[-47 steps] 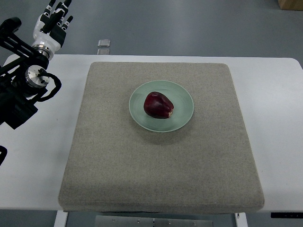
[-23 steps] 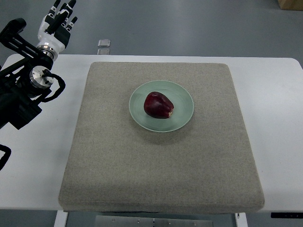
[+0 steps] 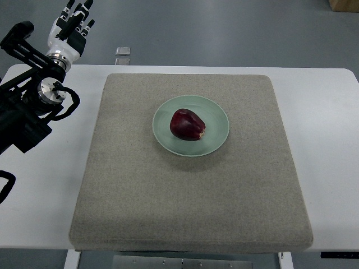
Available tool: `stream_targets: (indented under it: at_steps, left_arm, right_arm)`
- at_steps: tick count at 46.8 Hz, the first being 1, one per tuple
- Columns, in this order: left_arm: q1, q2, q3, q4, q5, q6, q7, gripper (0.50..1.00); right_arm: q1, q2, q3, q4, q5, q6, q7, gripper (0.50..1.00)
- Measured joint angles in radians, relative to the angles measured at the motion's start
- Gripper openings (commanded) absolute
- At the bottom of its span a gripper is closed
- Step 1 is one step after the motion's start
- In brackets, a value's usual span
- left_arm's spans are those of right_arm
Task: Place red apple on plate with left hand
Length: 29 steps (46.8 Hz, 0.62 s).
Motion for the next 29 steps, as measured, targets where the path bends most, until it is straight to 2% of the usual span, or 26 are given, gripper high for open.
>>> stream_targets:
  at_steps: [29]
  left_arm:
    - [0.000, -0.006, -0.001, 0.001, 0.002, -0.002, -0.001, 1.000]
  right_arm:
    - [0.003, 0.000, -0.001, 0.000, 0.001, -0.006, -0.002, 0.930]
